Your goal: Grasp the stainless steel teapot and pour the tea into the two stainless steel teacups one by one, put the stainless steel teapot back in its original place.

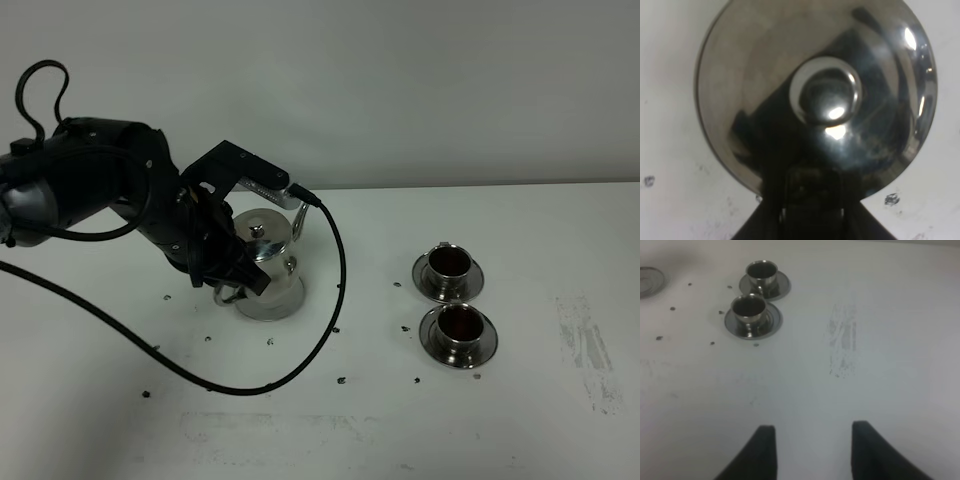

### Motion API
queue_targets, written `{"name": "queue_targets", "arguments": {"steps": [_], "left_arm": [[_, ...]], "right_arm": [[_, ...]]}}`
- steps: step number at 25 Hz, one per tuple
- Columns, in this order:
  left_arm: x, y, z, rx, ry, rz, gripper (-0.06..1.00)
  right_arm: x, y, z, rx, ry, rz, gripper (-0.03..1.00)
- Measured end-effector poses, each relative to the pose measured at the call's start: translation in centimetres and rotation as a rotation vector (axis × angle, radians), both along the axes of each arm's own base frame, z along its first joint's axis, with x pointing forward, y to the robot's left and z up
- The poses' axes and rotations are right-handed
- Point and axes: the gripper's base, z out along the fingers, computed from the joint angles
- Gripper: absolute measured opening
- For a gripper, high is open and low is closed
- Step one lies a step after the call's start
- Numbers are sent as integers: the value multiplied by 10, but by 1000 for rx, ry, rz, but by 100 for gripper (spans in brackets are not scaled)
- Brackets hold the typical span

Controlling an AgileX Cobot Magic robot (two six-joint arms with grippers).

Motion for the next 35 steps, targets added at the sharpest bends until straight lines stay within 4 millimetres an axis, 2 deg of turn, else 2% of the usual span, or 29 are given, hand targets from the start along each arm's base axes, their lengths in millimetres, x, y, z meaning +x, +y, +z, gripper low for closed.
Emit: {"name": "queue_targets", "arguments": {"steps": [7,11,14,19,25,32,35], "left_arm": [[3,20,-10,-25,-6,74,22],[7,17,-9,-91,-39,109,22],[11,13,-18,-128,-18,133,22],[14,8,-36,-115,43,128,22],[16,7,-36,-118,31,129,22],[22,5,-51,-120,43,151,22],[25,4,-51,-122,35,152,22]], "right_arm": [[0,0,0,0,0,0,34],[0,0,0,0,0,0,34],[0,0,0,0,0,0,34],[0,0,0,0,0,0,34],[0,0,0,0,0,0,34],[0,0,0,0,0,0,34],[0,0,0,0,0,0,34]]}}
